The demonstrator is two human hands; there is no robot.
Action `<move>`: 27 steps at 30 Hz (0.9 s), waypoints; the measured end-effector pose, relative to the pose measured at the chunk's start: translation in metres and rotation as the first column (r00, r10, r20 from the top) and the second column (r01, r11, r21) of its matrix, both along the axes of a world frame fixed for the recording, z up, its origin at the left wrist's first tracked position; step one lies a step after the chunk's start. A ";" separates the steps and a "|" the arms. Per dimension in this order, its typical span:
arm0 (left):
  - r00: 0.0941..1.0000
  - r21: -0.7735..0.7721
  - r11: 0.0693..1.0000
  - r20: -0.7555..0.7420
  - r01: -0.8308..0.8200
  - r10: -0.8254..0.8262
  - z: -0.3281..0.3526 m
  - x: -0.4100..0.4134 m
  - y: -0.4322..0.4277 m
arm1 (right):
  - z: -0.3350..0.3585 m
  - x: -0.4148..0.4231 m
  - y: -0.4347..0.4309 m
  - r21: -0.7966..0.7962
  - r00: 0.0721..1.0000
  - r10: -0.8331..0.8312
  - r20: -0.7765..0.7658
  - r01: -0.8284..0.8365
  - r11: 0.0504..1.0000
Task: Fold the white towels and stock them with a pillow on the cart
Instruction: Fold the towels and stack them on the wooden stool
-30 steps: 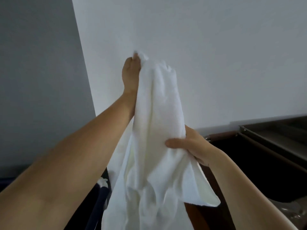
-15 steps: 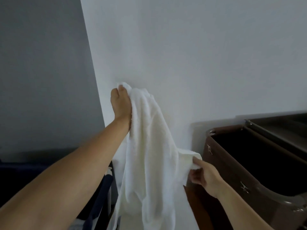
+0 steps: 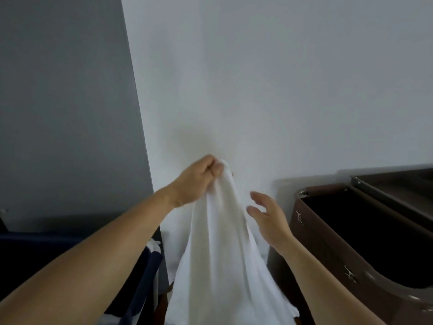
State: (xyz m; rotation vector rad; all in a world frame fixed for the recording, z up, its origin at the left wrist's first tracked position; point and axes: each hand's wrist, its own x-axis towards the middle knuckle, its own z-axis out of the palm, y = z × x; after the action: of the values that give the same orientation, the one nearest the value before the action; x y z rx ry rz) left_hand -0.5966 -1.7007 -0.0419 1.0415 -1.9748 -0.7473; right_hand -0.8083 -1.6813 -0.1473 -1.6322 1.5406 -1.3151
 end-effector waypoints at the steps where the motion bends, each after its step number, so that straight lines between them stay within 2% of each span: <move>1: 0.997 -0.009 1.000 0.070 -0.018 0.019 -0.007 0.000 0.002 | 0.013 0.011 0.005 -0.077 0.998 0.059 0.039 -0.056 0.995; 3: 0.990 -0.022 0.998 0.129 -0.050 0.053 -0.014 -0.002 0.009 | 0.028 0.024 0.013 -0.160 0.990 0.135 0.046 -0.126 0.979; 6: 0.989 -0.016 1.000 0.145 -0.012 0.015 -0.012 -0.004 0.019 | 0.034 0.032 0.015 -0.140 0.983 0.162 0.081 -0.150 0.979; 9: 0.985 -0.010 1.000 0.171 -0.004 0.006 -0.011 -0.001 0.024 | 0.030 0.033 0.020 -0.116 0.928 0.232 0.291 -0.206 0.972; 11: 0.990 0.001 0.999 0.136 -0.037 0.037 -0.013 0.002 0.026 | 0.028 0.029 0.021 -0.122 0.865 0.271 0.423 -0.243 0.962; 12: 0.993 0.005 0.998 0.103 -0.056 0.055 -0.015 0.004 0.026 | 0.027 0.028 0.021 -0.118 0.846 0.297 0.442 -0.274 0.955; 16: 0.997 -0.005 0.999 0.064 -0.049 0.050 -0.020 0.002 0.029 | 0.029 0.029 0.025 -0.109 0.799 0.404 0.446 -0.399 0.910; 20: 0.993 -0.065 0.996 0.097 -0.054 0.060 -0.022 -0.003 0.033 | 0.035 0.033 0.031 -0.131 0.791 0.427 0.438 -0.413 0.901; 23: 0.997 -0.144 0.986 0.011 -0.079 0.082 -0.015 -0.003 0.037 | 0.033 0.032 0.033 -0.058 0.796 0.420 0.436 -0.441 0.896; 27: 0.985 -0.262 0.951 -0.101 -0.165 0.143 0.005 0.001 0.035 | 0.024 0.025 0.028 0.056 0.853 0.339 0.397 -0.391 0.919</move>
State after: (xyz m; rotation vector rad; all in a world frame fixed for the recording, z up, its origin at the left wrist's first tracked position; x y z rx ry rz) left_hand -0.5960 -1.6658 -0.0372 0.9708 -1.8400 -0.4146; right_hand -0.7837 -1.6532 -0.1228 -1.3944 1.0021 -1.1988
